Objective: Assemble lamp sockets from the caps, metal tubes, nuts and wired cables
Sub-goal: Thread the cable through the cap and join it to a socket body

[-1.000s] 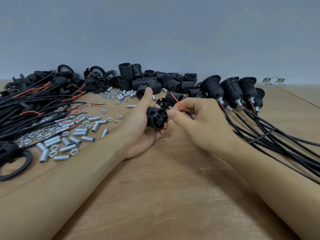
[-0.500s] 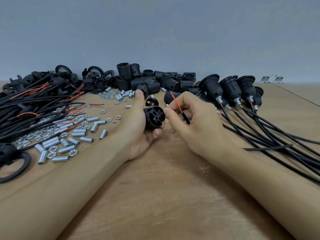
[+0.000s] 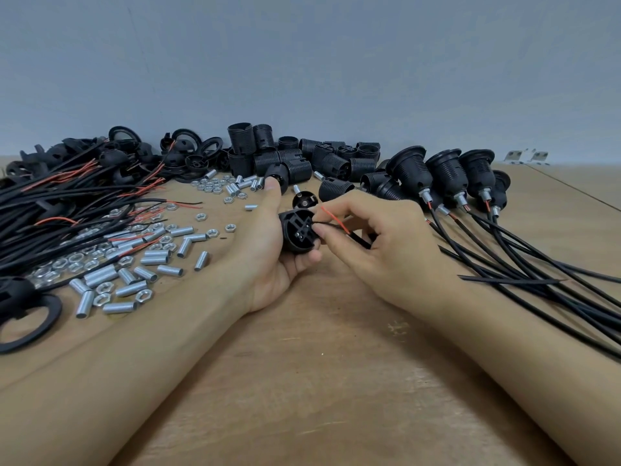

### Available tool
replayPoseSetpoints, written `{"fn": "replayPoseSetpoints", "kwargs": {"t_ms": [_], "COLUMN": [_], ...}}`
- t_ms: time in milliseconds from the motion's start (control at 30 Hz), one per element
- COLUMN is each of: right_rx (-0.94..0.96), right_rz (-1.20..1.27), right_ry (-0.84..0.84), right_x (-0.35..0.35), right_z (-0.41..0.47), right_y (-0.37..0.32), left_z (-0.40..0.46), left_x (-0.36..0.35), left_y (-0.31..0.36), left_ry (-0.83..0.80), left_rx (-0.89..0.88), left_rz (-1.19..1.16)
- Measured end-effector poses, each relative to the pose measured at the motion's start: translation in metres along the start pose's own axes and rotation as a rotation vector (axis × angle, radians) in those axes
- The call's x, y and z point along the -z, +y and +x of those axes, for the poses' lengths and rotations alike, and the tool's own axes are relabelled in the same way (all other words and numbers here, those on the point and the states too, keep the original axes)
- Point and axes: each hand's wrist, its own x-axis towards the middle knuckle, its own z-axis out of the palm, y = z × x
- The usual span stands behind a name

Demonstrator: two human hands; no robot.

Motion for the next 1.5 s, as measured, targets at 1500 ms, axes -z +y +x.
{"fn": "replayPoseSetpoints", "kwargs": {"t_ms": [1500], "right_rx": [-0.146], "right_rz": [0.105], "right_ry": [0.06], "right_x": [-0.0036], "right_z": [-0.0032], "right_y": [0.0014], "left_z": [0.0015], "left_x": [0.0024], "left_y": [0.0012], "left_ry": [-0.07], "left_rx": [-0.013], "left_rz": [0.063]}}
